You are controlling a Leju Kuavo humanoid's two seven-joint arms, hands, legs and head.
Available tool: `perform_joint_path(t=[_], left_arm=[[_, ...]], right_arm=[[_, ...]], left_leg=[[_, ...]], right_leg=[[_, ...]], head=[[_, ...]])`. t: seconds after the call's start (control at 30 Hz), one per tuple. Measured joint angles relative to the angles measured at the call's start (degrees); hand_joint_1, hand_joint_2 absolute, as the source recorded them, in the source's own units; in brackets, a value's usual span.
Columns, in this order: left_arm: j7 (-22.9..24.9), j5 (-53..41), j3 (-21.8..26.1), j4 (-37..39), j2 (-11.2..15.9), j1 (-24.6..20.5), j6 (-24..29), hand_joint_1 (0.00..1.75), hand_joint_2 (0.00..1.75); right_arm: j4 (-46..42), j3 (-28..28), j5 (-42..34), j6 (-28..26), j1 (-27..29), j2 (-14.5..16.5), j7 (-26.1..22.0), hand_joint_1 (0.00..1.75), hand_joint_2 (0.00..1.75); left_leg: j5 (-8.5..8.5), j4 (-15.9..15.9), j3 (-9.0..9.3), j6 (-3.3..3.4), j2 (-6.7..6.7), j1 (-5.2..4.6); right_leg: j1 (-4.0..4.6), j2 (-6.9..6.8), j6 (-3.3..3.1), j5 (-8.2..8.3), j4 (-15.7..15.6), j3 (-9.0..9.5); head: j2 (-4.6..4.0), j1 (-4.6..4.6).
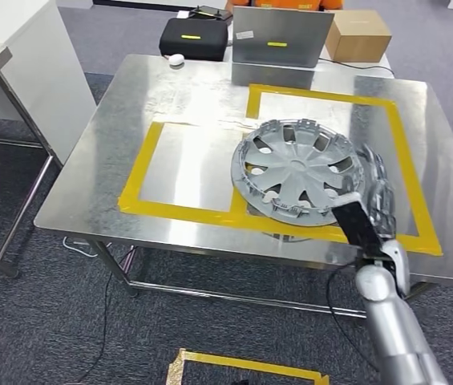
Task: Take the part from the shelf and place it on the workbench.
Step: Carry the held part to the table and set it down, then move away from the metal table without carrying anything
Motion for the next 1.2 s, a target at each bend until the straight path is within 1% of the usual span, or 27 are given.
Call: perform_joint_path(t=[0.07,0.1,0.13,0.23,0.27,0.3,0.33,0.4,0.43,0.47,0.5,0.53,0.57,0.63,0.67,0.77,0.8,0.83,0.9,0.93,0.97,1.0,1.03,1.1,1.13,1.17,1.2], left_arm=[[-0.29,0.57,0.69,0.0,-0.23,0.21,0.63,0.0,0.0],[-0.39,0.73,0.96,0.0,-0.32,0.29,0.9,0.0,0.0],[-0.45,0.87,1.24,0.0,-0.39,0.33,1.14,0.0,0.0],[-0.51,1.22,2.0,0.0,-0.64,0.32,1.93,0.0,0.0],[-0.51,1.44,2.25,0.0,-0.7,0.31,2.2,0.0,0.0],[-0.5,1.7,2.5,0.0,-0.73,0.29,2.41,0.0,0.0],[-0.5,1.97,2.79,0.0,-0.74,0.26,2.55,0.0,0.0],[-0.5,2.43,3.34,0.0,-0.82,0.25,2.62,0.0,0.0],[-0.51,2.57,3.59,0.0,-0.85,0.27,2.62,0.0,0.0],[-0.52,2.68,3.79,0.0,-0.89,0.28,2.62,0.0,0.0],[-0.54,2.74,3.96,0.0,-0.92,0.28,2.61,0.0,0.0],[-0.57,2.8,4.13,0.0,-0.94,0.26,2.59,0.0,0.0],[-0.61,2.85,4.26,0.0,-0.95,0.21,2.57,0.0,0.0],[-0.69,3.04,4.48,0.0,-0.96,0.05,2.56,0.0,0.0],[-0.73,3.14,4.55,0.0,-0.99,-0.01,2.55,0.0,0.0],[-0.69,3.31,4.91,0.0,-1.17,-0.05,2.6,0.0,0.0],[-0.63,3.32,5.03,0.0,-1.22,-0.08,2.7,0.0,0.0],[-0.57,3.32,5.13,0.0,-1.26,-0.11,2.83,0.0,0.0],[-0.49,3.31,5.27,0.0,-1.31,-0.1,3.04,0.0,0.0],[-0.46,3.3,5.31,0.0,-1.36,-0.05,3.09,0.0,0.0],[-0.46,3.29,5.33,0.0,-1.41,-0.02,3.11,0.0,0.0],[-0.44,3.29,5.34,0.0,-1.45,-0.01,3.13,0.0,0.0],[-0.42,3.29,5.35,0.0,-1.48,0.0,3.15,0.0,0.0],[-0.34,3.29,5.37,0.0,-1.53,-0.03,3.18,0.0,0.0],[-0.31,3.29,5.37,0.0,-1.55,-0.05,3.2,0.0,0.0],[-0.3,3.29,5.38,0.0,-1.56,-0.08,3.24,0.0,0.0],[-0.31,3.29,5.39,0.0,-1.55,-0.1,3.29,0.0,0.0]], right_arm=[[-4.38,-5.2,-6.25,0.27,4.97,-0.06,-2.45,0.0,0.0],[-6.17,-7.65,-8.63,0.55,6.89,-0.05,-3.35,0.0,0.0],[-7.97,-9.94,-10.51,0.91,8.87,-0.04,-4.21,0.0,0.0],[-12.73,-16.3,-13.27,2.54,15.23,0.33,-6.44,0.0,0.0],[-13.99,-18.32,-13.63,3.16,16.93,0.62,-6.95,0.0,0.0],[-15.17,-20.26,-13.84,3.73,18.42,0.97,-7.36,0.0,0.0],[-16.21,-22.02,-13.94,4.26,19.81,1.38,-7.7,0.0,0.0],[-17.94,-25.1,-13.78,5.23,22.39,2.3,-8.31,0.0,0.0],[-18.65,-26.46,-13.48,5.69,23.55,2.83,-8.6,0.0,0.0],[-19.28,-27.64,-13.1,6.06,24.56,3.32,-8.86,0.0,0.0],[-19.87,-28.72,-12.69,6.34,25.46,3.76,-9.06,0.0,0.0],[-20.47,-29.74,-12.3,6.55,26.22,4.15,-9.26,0.0,0.0],[-21.05,-30.66,-12.02,6.68,26.83,4.48,-9.41,0.0,0.0],[-22.15,-32.33,-11.5,7.1,27.7,4.98,-9.71,0.0,0.0],[-22.59,-32.97,-11.24,7.38,28.02,5.15,-9.85,0.0,0.0],[-23.85,-34.54,-10.15,8.56,28.82,5.52,-10.2,0.0,0.0],[-24.24,-35.04,-9.77,8.95,29.06,5.62,-10.27,0.0,0.0],[-24.56,-35.5,-9.5,9.27,29.22,5.69,-10.31,0.0,0.0],[-24.96,-36.28,-9.17,9.63,29.44,5.84,-10.35,0.0,0.0],[-25.05,-36.57,-9.07,9.72,29.53,5.92,-10.36,0.0,0.0],[-25.09,-36.8,-8.99,9.76,29.63,6.02,-10.36,0.0,0.0],[-25.14,-37.01,-8.93,9.78,29.7,6.1,-10.36,0.0,0.0],[-25.24,-37.21,-8.89,9.79,29.73,6.17,-10.37,0.0,0.0],[-25.61,-37.56,-8.83,9.97,29.65,6.28,-10.46,0.0,0.0],[-25.8,-37.69,-8.75,10.12,29.6,6.33,-10.52,0.0,0.0],[-25.97,-37.81,-8.59,10.34,29.59,6.39,-10.57,0.0,0.0],[-26.1,-37.92,-8.34,10.57,29.57,6.45,-10.59,0.0,0.0]], left_leg=[[-0.22,0.1,0.22,0.04,-0.36,-0.26],[-0.34,0.2,0.22,-0.07,-0.41,-0.45],[-0.43,0.26,0.19,-0.24,-0.39,-0.58],[-0.63,0.31,0.22,-0.94,-0.31,-0.6],[-1.1,0.7,0.18,-1.27,-0.23,-0.59],[-2.22,1.96,-0.22,-1.64,-0.12,-0.55],[-4.03,4.5,-1.12,-2.02,0.02,-0.44],[-8.26,11.89,-3.87,-2.62,0.22,-0.1],[-9.6,14.98,-4.94,-2.79,0.27,0.03],[-9.83,16.22,-5.14,-2.87,0.29,0.11],[-9.04,15.34,-4.32,-2.85,0.3,0.15],[-7.43,12.21,-2.4,-2.7,0.3,0.16],[-5.65,7.86,0.15,-2.43,0.3,0.14],[-3.57,0.89,3.94,-1.79,0.31,-0.08],[-3.3,-0.55,4.63,-1.51,0.31,-0.24],[-2.44,-1.19,4.45,-0.56,0.43,-0.41],[-1.96,-1.45,4.3,-0.12,0.54,-0.31],[-1.47,-1.72,4.03,0.25,0.65,-0.19],[-0.74,-1.78,3.14,0.69,0.82,-0.17],[-0.41,-1.72,2.62,0.71,0.87,-0.21],[-0.09,-1.65,2.11,0.67,0.91,-0.24],[0.2,-1.56,1.65,0.58,0.94,-0.25],[0.44,-1.45,1.26,0.45,0.95,-0.23],[0.83,-1.13,0.66,0.02,0.95,-0.24],[1.04,-0.95,0.46,-0.27,0.95,-0.3],[1.26,-0.76,0.32,-0.59,0.94,-0.38],[1.51,-0.64,0.19,-0.91,0.94,-0.43]], right_leg=[[0.25,-0.16,-0.63,3.66,-7.53,3.58],[0.37,-0.28,-0.87,4.68,-10.8,5.21],[0.5,-0.36,-1.03,5.07,-12.86,6.29],[0.56,-0.32,-1.41,5.15,-13.84,6.98],[0.42,-0.34,-1.67,5.29,-13.98,7.08],[0.26,-0.39,-1.95,5.41,-14.13,7.18],[0.11,-0.44,-2.19,5.52,-14.26,7.27],[0.13,-0.47,-2.36,5.54,-14.25,7.27],[0.14,-0.48,-2.37,5.57,-14.24,7.23],[0.15,-0.47,-2.37,5.61,-14.23,7.19],[0.15,-0.44,-2.33,5.67,-14.23,7.17],[0.16,-0.39,-2.26,5.75,-14.23,7.17],[0.16,-0.34,-2.13,5.85,-14.23,7.19],[0.31,-0.21,-1.74,6.07,-14.14,7.13],[0.33,-0.17,-1.47,6.21,-14.12,7.09],[0.14,-0.07,-0.43,6.43,-14.11,6.83],[0.07,-0.05,-0.16,5.48,-13.33,6.37],[0.04,-0.04,0.03,3.73,-11.44,5.54],[-0.06,-0.05,0.35,-1.24,-4.5,3.05],[-0.08,-0.05,0.51,-3.15,-0.85,1.97],[-0.11,-0.06,0.66,-4.08,1.41,1.62],[-0.15,-0.07,0.76,-3.94,1.57,2.32],[-0.21,-0.1,0.82,-2.81,-0.68,4.23],[-0.36,-0.13,0.85,-0.2,-9.55,10.31],[-0.35,-0.01,0.67,0.73,-13.04,12.65],[-0.31,0.13,0.46,1.1,-15.34,13.91],[-0.2,0.27,0.16,1.09,-15.94,14.06]], head=[[0.0,0.13],[0.0,0.16],[0.0,0.16],[0.0,0.15],[0.0,0.12],[0.0,0.01],[0.0,-0.07],[0.0,-0.22],[0.0,-0.21],[0.0,-0.23],[0.0,-0.23],[0.0,-0.23],[0.0,-0.23],[0.0,-0.19],[0.0,-0.16],[0.0,-0.12],[0.0,-0.06],[0.0,0.04],[0.0,0.26],[0.0,0.31],[0.0,0.31],[0.0,0.31],[0.0,0.31],[0.0,0.34],[0.0,0.32],[0.0,0.32],[0.0,0.3]])
